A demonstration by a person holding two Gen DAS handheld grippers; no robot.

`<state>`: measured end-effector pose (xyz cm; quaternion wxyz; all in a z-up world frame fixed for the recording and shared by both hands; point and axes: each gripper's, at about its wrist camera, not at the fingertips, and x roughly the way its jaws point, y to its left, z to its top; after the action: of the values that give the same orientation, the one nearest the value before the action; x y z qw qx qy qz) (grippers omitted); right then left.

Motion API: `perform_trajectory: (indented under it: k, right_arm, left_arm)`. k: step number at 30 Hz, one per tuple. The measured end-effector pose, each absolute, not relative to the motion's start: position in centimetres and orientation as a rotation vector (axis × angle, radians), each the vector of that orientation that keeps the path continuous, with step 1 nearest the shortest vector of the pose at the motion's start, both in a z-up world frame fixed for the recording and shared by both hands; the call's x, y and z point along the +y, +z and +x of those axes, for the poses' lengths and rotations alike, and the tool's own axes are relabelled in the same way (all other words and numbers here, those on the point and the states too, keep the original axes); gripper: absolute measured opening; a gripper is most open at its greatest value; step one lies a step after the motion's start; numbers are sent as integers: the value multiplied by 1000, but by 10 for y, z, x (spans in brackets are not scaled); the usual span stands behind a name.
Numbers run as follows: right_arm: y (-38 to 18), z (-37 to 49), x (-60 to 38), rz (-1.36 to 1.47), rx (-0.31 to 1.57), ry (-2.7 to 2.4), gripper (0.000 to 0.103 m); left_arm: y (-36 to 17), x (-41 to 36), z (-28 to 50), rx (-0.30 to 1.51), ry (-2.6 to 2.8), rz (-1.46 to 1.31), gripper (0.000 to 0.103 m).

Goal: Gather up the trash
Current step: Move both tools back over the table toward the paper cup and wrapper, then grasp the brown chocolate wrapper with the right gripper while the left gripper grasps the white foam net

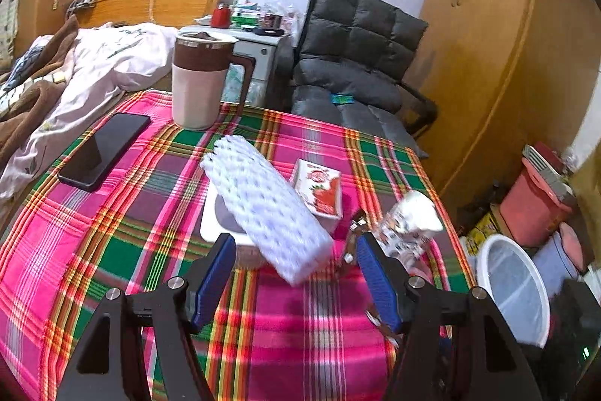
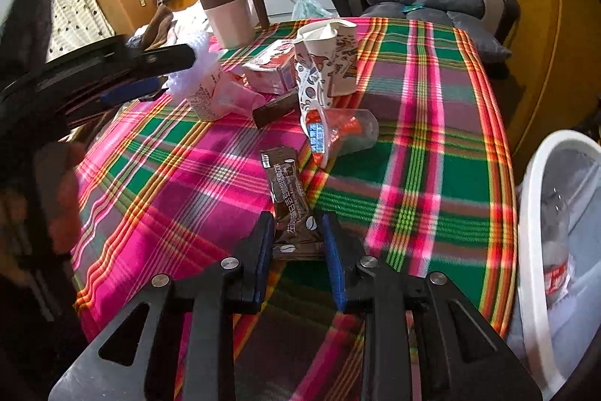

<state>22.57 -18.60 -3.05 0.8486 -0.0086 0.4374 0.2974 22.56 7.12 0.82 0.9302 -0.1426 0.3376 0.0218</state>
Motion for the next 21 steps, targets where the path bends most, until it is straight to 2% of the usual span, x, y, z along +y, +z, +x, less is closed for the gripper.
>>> perform_trajectory:
  k: [5,8,14,21]
  right_arm:
    - [-31,226,-193,4,923,620,29]
    - [-30,226,-194,8,922,618,29]
    - [-29,224,-196,27,915,603,29]
    - [-21,213,-202,42,890,588,29]
  left_arm:
    - [3,75,242,703,101,-298,66]
    - [2,76,243,710,116,-282,48]
    - [3,75,235,713,96,-242,33]
    - [8,68,209,700,67,-219,29]
